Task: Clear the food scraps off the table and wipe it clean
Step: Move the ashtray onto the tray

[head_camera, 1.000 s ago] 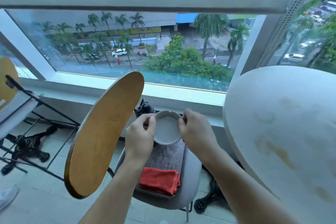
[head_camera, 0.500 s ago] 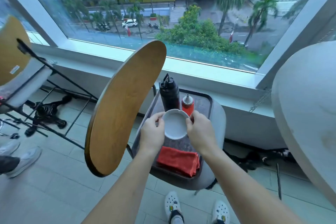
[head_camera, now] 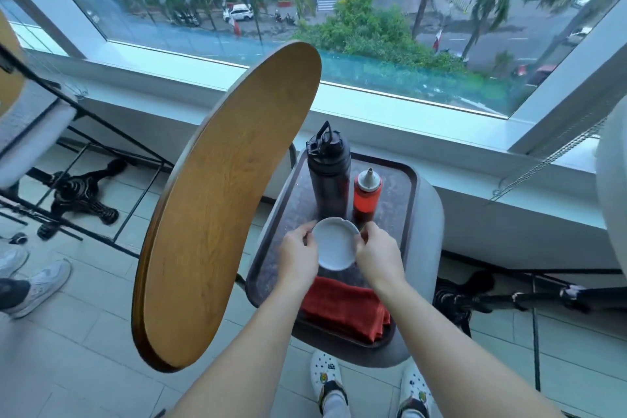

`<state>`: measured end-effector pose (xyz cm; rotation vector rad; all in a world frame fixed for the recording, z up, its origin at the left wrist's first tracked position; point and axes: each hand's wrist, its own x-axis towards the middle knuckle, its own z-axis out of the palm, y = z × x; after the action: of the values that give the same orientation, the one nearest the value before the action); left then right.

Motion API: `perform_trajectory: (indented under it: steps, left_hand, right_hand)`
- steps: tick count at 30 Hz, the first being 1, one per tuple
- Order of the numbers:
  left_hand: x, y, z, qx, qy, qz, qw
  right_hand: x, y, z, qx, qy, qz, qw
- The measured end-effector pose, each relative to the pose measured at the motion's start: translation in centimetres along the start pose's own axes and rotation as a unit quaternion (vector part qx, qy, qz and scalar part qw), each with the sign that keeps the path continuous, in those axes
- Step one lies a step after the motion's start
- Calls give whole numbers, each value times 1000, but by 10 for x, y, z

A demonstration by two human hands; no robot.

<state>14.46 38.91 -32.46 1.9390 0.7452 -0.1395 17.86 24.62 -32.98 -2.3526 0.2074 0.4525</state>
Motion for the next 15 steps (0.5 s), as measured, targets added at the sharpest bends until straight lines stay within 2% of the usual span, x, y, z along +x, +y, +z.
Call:
perform_trajectory:
  steps: [8, 15]
  left_hand:
    - [29, -26, 20, -1, -67, -48, 997]
    - [36, -31, 24, 11, -61, -45, 997]
  right_hand:
    - [20, 15, 22, 1, -5, 33, 999]
    - [28, 17, 27, -1, 8, 29, 1000]
